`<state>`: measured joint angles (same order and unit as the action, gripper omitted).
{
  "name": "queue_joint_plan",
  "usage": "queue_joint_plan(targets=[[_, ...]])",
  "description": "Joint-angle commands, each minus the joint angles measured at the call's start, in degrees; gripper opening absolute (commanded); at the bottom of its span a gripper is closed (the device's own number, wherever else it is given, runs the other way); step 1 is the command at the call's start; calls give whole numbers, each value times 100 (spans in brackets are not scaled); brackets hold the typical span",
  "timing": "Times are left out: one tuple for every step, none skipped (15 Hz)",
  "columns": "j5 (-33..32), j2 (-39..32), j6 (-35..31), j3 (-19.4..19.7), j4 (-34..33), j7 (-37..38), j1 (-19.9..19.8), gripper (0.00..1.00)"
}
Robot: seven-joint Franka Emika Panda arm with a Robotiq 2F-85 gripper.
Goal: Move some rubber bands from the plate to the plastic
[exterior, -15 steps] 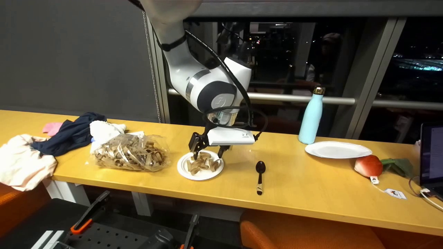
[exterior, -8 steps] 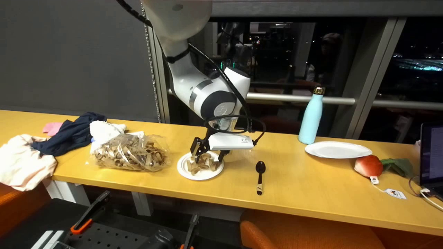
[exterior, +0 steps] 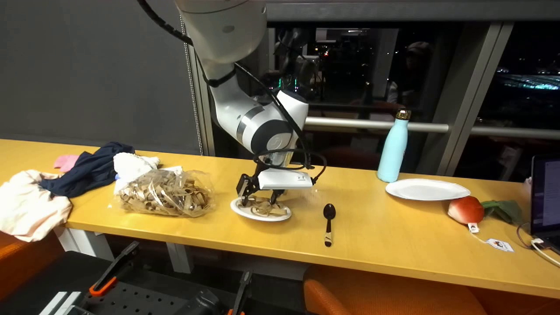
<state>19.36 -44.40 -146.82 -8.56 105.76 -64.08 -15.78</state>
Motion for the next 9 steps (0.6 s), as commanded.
queue_joint_plan(targets=[[-289,91,104,-43,9,368,155,100],[-336,151,108,-36,65,446,203,100],[-405,206,116,-14,112,547,258,100],[-469,239,118,-8,145,623,286,100],[-523,270,117,-5,176,715,312,100],[-571,312,116,4,226,776,330,100],[-615,361,106,-3,293,836,336,100],[-674,419,85,6,372,904,343,100],[-710,519,89,13,479,968,349,100]])
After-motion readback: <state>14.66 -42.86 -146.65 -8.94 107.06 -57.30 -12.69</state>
